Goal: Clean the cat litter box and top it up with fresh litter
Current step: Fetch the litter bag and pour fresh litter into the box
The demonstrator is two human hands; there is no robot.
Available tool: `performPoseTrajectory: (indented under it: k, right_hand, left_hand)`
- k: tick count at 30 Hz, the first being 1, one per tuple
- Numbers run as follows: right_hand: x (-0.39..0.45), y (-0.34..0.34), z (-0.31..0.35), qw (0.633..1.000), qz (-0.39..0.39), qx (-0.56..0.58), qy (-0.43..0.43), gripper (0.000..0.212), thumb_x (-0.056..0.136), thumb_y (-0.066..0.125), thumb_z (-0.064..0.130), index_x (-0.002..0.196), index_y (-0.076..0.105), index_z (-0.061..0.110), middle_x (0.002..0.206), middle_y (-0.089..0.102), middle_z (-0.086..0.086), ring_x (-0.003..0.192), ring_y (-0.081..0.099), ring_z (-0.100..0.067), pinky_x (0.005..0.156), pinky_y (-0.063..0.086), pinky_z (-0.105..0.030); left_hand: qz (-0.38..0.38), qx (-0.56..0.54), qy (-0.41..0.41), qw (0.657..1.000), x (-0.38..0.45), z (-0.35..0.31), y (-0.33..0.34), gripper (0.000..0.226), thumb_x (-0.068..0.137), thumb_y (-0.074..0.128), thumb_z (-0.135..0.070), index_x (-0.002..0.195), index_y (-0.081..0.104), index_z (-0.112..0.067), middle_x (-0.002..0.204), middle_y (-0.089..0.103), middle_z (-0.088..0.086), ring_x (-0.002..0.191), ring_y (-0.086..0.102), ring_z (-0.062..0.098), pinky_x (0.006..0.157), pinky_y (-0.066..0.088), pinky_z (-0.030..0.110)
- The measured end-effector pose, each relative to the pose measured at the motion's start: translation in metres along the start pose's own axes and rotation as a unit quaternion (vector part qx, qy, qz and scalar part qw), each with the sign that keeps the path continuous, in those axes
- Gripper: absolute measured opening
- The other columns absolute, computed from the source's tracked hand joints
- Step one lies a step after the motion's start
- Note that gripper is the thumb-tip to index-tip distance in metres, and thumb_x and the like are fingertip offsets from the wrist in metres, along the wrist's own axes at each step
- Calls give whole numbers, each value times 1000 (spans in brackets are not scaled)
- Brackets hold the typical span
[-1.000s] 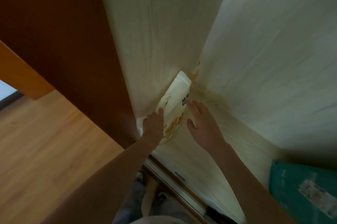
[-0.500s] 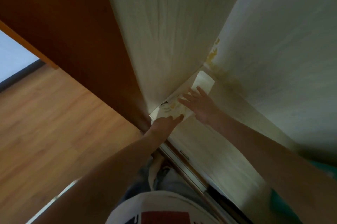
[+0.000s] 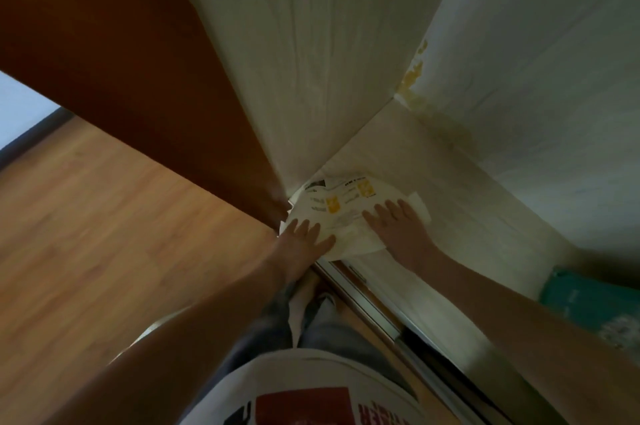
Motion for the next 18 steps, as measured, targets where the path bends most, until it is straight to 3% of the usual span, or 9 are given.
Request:
performPoseTrajectory:
  k: [3,6,9,12,15,17,18]
  right_hand:
    - [0,7,6,1000,7,-1,17,82,41,94,21,118,68,10,111,68,-21,99,66,-42,91,49,-56]
    - [-2,6,8,999,33,-6,24,72,65,84,21,132,57,11,126,61,-21,115,58,-42,104,38,-54]
    - [5,-8,-2,999,-11,16,44,76,54,89,18,125,63,10,111,68,-19,98,67,-38,94,48,-52]
    - [9,-24,-12,998,-31,40,48,71,68,79,11,134,54,9,112,66,-17,97,65,-35,99,44,-50]
    - [5,-46,-24,991,-104,55,65,72,44,89,6,113,69,6,76,70,-12,61,67,-28,70,57,-40]
    - [-4,-61,-25,985,-154,49,64,68,37,90,6,103,73,7,64,66,-9,48,62,-25,51,54,-31]
    - [-10,-69,-25,980,-182,48,65,66,38,89,6,103,73,6,62,64,-9,46,60,-25,46,50,-28]
  left_hand:
    - [6,-9,-54,999,17,2,1,61,104,39,-31,156,7,-25,158,16,21,145,19,39,120,14,51]
    - [20,-45,-55,997,28,6,0,57,104,38,-30,155,13,-26,147,32,19,133,37,37,109,36,47]
    - [-5,-73,-52,996,29,17,-8,57,104,37,-23,155,11,-28,138,42,15,123,47,32,98,47,47]
    - [-50,-54,-49,996,31,30,-29,64,102,42,-15,155,9,-27,134,44,15,118,52,31,93,50,44]
    - [-100,-10,-41,994,28,38,-57,67,100,46,-17,156,10,-24,135,45,14,118,53,32,92,48,43]
    - [-140,16,-34,989,23,41,-72,69,95,54,-17,155,19,-22,130,49,16,114,57,34,86,49,41]
    - [-180,31,-18,983,17,40,-81,69,89,62,-16,151,33,-20,121,55,17,104,62,35,78,52,39]
Point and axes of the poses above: each hand's wrist, its own x-axis towards the middle knuckle, its own y-axis out of the palm, z = x × y, the point moved 5 cm from there along x, towards the middle knuckle
